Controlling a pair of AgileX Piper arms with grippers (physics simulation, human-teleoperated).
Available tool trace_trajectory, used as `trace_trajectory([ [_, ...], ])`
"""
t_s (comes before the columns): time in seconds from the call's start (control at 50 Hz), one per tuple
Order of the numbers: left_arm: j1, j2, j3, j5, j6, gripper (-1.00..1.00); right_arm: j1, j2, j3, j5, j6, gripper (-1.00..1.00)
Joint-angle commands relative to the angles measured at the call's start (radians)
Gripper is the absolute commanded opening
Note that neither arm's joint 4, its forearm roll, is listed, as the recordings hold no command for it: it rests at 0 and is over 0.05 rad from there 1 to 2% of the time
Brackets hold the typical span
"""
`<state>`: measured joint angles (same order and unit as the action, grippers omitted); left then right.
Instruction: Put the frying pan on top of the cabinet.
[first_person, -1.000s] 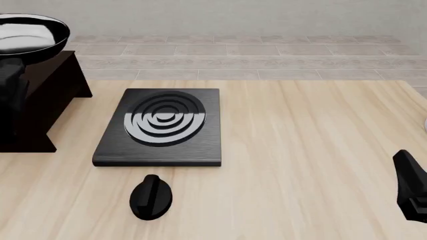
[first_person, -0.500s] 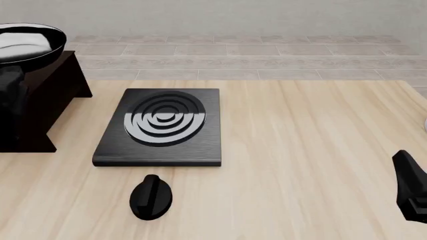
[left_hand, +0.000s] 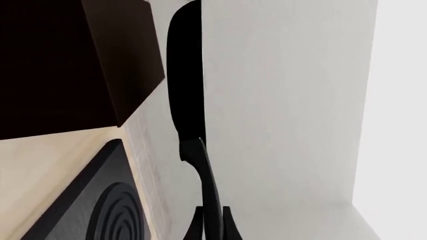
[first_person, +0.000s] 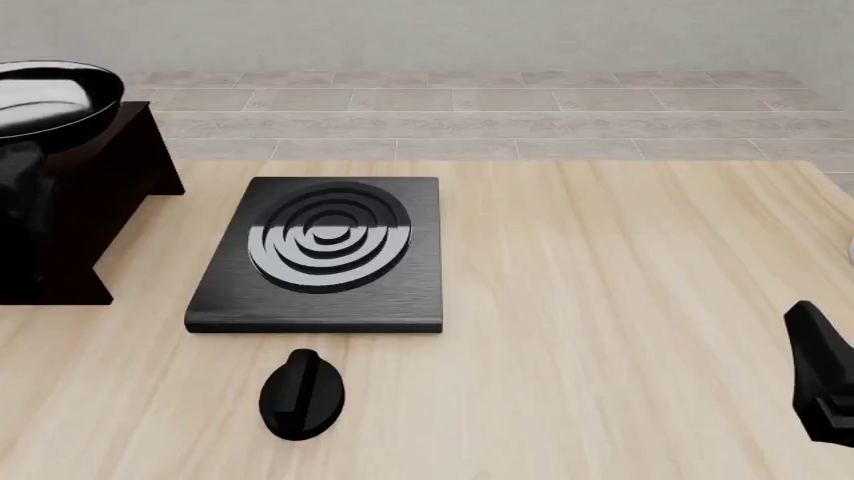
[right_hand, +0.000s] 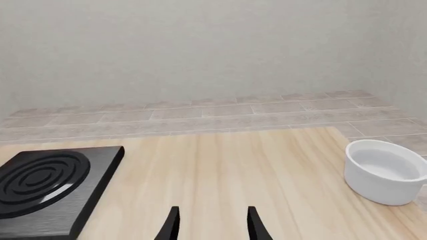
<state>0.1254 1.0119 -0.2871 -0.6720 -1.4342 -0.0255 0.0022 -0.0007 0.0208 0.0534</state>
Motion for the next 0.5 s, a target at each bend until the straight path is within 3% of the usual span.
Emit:
trace_trajectory([
  [0.02,0.019,0.026,-0.026,-0.049,0.002,-1.0,-0.001,0.0,0.0,0.002,-0.002,1.0],
  [0.5,0.046,0.118,-0.039,-0.109,-0.021,-1.0,-0.002,0.001,0.0,0.007,-0.003,1.0],
])
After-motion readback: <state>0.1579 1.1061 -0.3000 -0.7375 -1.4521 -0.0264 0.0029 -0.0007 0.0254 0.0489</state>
